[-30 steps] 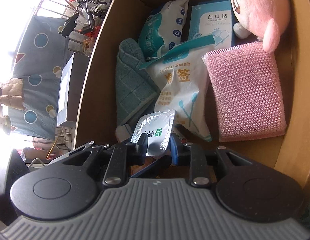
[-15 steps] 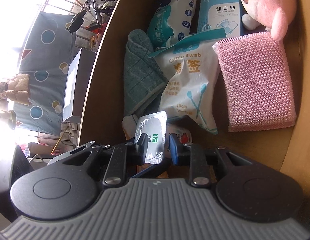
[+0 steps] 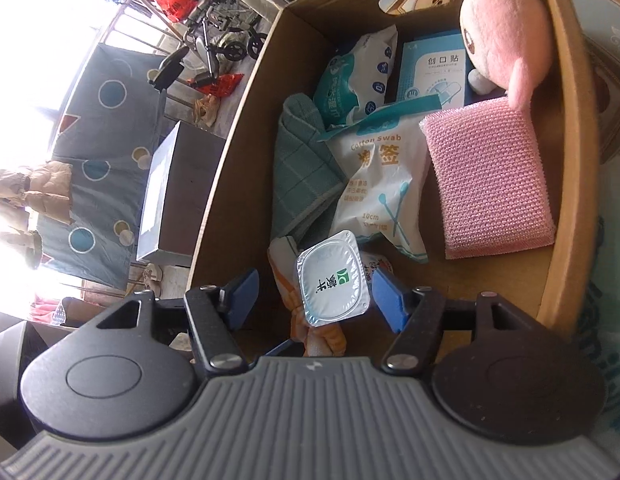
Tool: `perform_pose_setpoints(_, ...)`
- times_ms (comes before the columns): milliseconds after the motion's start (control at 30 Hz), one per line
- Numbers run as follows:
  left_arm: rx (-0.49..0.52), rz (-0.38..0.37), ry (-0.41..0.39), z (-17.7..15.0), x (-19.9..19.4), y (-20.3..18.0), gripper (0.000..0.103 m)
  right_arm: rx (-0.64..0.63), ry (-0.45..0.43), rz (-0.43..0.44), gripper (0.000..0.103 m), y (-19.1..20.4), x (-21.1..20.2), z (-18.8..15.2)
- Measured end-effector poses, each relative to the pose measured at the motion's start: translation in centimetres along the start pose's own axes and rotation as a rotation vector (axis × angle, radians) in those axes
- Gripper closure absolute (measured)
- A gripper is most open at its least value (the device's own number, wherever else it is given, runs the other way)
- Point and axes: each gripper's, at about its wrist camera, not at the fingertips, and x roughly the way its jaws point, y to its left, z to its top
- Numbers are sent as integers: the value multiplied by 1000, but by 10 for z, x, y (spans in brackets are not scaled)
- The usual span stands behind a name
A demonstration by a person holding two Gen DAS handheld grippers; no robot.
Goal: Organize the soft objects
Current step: 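Withdraw both tools from the box toward the items on the bed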
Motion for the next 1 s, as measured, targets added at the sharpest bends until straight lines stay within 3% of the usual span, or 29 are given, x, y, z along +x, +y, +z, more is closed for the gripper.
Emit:
perform_pose_setpoints(167,29,-57,-128,-3,-33,-32,27,-42,-114,-28,36,-10,-67,-20)
perform_pose_setpoints(400,178,-162,-285,-9,-57,-112,26,-76,-320,-225,29,-53,-186,-65)
perform_pose_setpoints(533,276,-260,-314,-20,-53,-166,26,-44,-384,-335,27,-97,-238,-98)
perform_pose_setpoints(667,393,-325,-319,-36,-36,-223,26,-29,-397,-455,26,-145,-266,-127)
perform_pose_setpoints(800,530,-333,-359,-56,-19,-273,28,-57,-351,-517,26,-182,-279,-145)
perform_pose_setpoints(1000,722,-304,-376,-72,18,-333,34,-255,-235,-574,22,-207,-279,-145)
